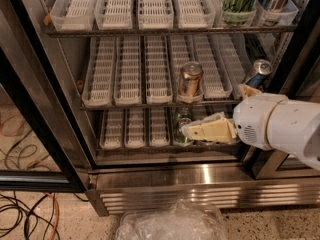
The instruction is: Pick redbull can from top shelf of fridge
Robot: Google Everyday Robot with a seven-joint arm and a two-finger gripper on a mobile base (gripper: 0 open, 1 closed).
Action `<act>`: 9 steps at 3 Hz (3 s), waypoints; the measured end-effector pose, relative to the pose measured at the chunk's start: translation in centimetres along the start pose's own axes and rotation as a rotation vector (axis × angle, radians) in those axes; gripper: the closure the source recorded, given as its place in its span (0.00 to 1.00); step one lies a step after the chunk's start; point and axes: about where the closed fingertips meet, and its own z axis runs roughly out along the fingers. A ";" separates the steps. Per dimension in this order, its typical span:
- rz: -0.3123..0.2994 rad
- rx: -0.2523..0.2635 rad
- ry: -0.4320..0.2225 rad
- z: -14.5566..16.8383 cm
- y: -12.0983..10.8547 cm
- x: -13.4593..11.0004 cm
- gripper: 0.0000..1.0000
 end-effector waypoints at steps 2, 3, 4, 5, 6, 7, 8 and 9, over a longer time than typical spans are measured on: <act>0.151 0.177 -0.122 1.4 -1.6 -0.3 0.00; 0.207 0.300 -0.187 0.3 -4.2 -0.6 0.00; 0.261 0.450 -0.269 -2.8 -6.9 -0.3 0.00; 0.261 0.449 -0.269 -2.8 -6.8 -0.3 0.00; 0.253 0.476 -0.310 -2.5 -7.3 -0.8 0.00; 0.216 0.520 -0.391 -1.2 -7.4 -1.7 0.00; 0.154 0.611 -0.448 -1.0 -8.3 -2.6 0.00; 0.149 0.705 -0.512 -1.3 -8.8 -3.4 0.00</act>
Offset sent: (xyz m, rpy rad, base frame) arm 0.0201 -0.0144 -0.0161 0.2186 -0.1649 -0.3491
